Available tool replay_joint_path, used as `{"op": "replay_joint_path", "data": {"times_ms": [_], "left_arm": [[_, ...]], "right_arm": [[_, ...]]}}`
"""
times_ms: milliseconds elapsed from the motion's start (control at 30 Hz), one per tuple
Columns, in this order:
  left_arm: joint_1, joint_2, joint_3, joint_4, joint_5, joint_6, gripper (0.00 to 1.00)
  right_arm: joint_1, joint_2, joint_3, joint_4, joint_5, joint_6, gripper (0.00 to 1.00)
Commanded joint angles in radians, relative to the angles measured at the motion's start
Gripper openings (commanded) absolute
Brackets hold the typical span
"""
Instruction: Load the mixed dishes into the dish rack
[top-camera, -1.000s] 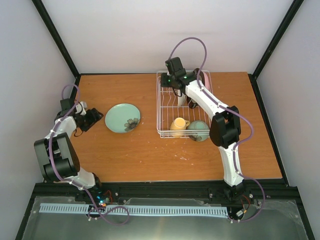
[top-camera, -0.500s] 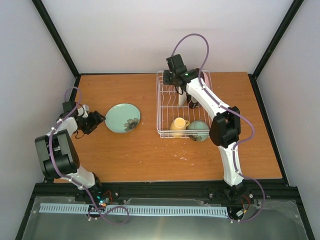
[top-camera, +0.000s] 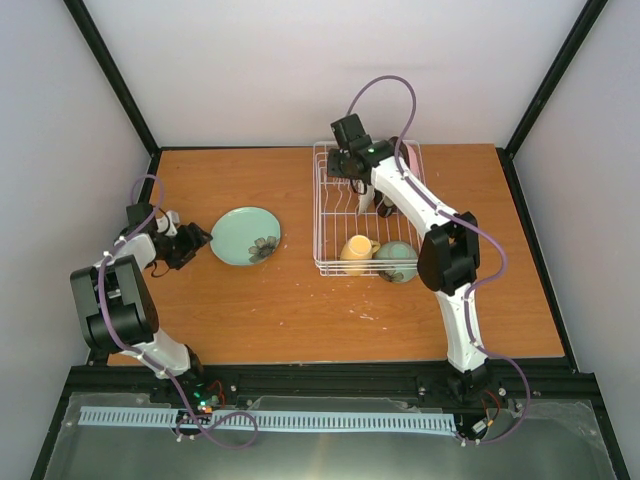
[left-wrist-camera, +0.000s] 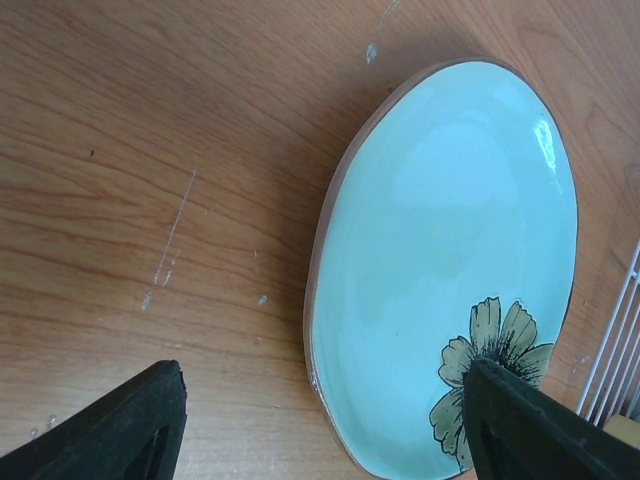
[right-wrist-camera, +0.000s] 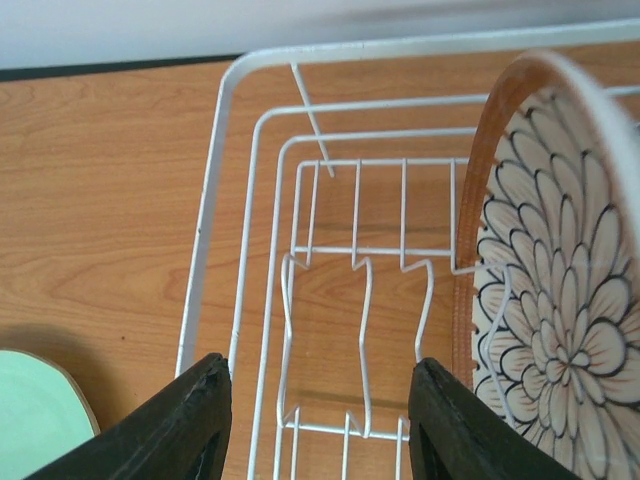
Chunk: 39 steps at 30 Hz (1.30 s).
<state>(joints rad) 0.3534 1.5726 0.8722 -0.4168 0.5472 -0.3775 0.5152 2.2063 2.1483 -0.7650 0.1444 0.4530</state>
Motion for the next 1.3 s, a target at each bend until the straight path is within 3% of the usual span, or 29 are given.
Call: {"op": "replay_joint_path", "data": {"times_ms": [0, 200, 933, 1267], "left_arm": [[0.006, 0.011, -0.009, 0.025, 0.02, -0.021, 0.76], [0.006, 0.01, -0.018, 0.035, 0.028, -0.03, 0.76], [0.006, 0.024, -0.015, 0.044, 0.04, -0.037, 0.76], [0.006, 0.034, -0.021, 0.063, 0.071, -0.044, 0.76]], "right_arm": [[-0.089, 0.062, -0.047, -0.12, 0.095, 0.0, 0.49], [-0.104, 0.069, -0.05, -0.122, 0.071, 0.01, 0.51], [-0.104, -0.011, -0.111, 0.206, -0.247, -0.062, 0.52], [-0.104, -0.053, -0.173, 0.294, -0.316, -0.07, 0.52]]}}
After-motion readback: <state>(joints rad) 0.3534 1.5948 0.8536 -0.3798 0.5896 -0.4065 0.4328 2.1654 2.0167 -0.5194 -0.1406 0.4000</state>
